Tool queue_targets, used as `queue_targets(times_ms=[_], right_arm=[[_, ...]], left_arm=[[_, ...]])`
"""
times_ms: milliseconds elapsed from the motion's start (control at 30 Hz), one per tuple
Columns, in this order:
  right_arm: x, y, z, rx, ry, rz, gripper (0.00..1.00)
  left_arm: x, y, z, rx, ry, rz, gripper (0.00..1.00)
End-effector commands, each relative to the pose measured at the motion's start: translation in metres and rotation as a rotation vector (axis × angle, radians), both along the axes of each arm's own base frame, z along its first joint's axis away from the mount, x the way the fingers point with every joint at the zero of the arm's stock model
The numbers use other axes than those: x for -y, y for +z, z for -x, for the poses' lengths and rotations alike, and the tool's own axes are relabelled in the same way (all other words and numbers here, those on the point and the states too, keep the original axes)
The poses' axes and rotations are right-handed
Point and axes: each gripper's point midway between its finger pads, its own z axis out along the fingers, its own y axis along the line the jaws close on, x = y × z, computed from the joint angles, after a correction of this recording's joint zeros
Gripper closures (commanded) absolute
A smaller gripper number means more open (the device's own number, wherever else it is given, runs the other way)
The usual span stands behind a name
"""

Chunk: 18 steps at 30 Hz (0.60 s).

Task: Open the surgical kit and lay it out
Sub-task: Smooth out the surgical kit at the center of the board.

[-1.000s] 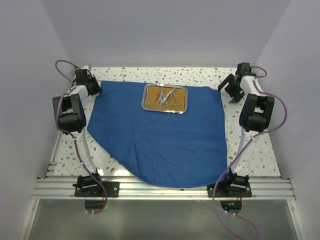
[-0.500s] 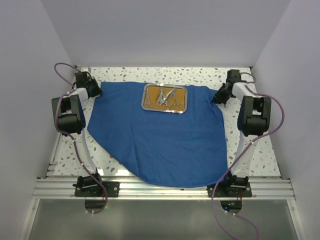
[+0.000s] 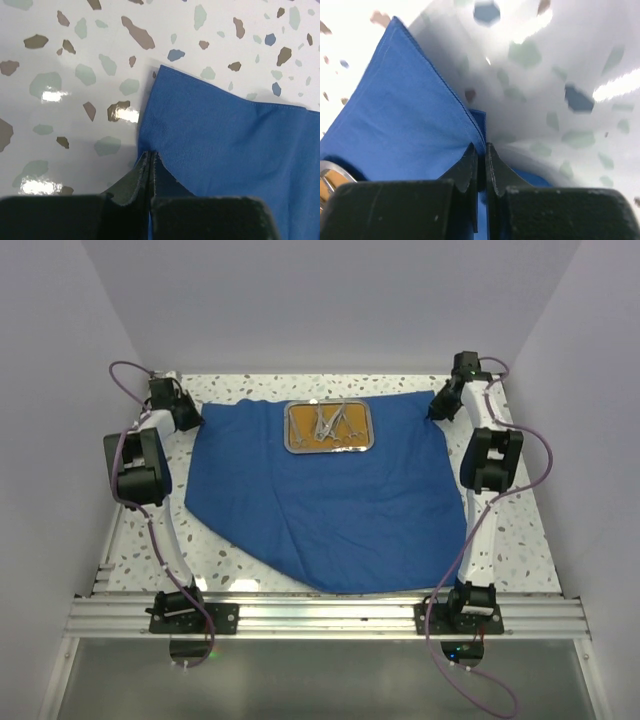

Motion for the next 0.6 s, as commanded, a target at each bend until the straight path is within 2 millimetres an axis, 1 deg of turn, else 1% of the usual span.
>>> queue_targets(times_ms=[0, 33, 100, 133, 200, 233, 267, 300, 333, 367, 400, 433, 533, 567], right_arm=[[0.046, 0.025, -0.022, 0.068, -0.078, 0.091, 1.00], [0.051, 0.021, -0.024, 0.071, -0.087, 0.091, 1.00], [0.057, 0.018, -0.025, 0.075, -0.100, 0.096, 1.00], [0.061, 0.014, -0.025, 0.070, -0.112, 0.094, 1.00], [0.064, 0.005, -0.022, 0.057, -0.119, 0.090, 1.00], [0.064, 0.004, -0.025, 0.067, -0.118, 0.092, 1.00], [0.064, 0.000, -0.026, 0.067, -0.118, 0.091, 1.00], [0.062, -0.003, -0.027, 0.070, -0.112, 0.082, 1.00], [0.063, -0.002, -0.032, 0.091, -0.113, 0.084, 1.00], [0.064, -0.009, -0.033, 0.085, -0.113, 0.081, 1.00], [0.065, -0.007, -0.037, 0.095, -0.116, 0.088, 1.00], [0.065, -0.008, -0.039, 0.101, -0.120, 0.088, 1.00], [0.064, -0.012, -0.049, 0.129, -0.117, 0.077, 1.00], [0.065, -0.011, -0.051, 0.141, -0.116, 0.079, 0.95]], left_arm=[[-0.003, 0.015, -0.018, 0.026, -0.006, 0.003, 1.00], [-0.003, 0.022, -0.024, 0.043, -0.008, 0.001, 1.00], [-0.002, 0.020, -0.028, 0.042, -0.005, 0.008, 1.00], [-0.003, 0.026, -0.033, 0.059, -0.005, 0.007, 1.00], [-0.001, 0.021, -0.038, 0.049, -0.011, 0.008, 1.00], [-0.003, 0.031, -0.046, 0.074, -0.011, 0.001, 1.00], [-0.002, 0.030, -0.048, 0.066, -0.014, 0.000, 1.00], [-0.004, 0.023, -0.050, 0.054, -0.010, 0.000, 1.00], [-0.006, 0.032, -0.057, 0.074, -0.007, -0.008, 1.00], [-0.006, 0.031, -0.058, 0.070, -0.008, -0.010, 1.00], [-0.007, 0.027, -0.060, 0.064, -0.005, -0.010, 1.00], [-0.008, 0.030, -0.063, 0.072, -0.007, -0.017, 1.00], [-0.010, 0.029, -0.062, 0.073, -0.001, -0.022, 1.00], [-0.010, 0.028, -0.061, 0.073, -0.004, -0.018, 1.00]])
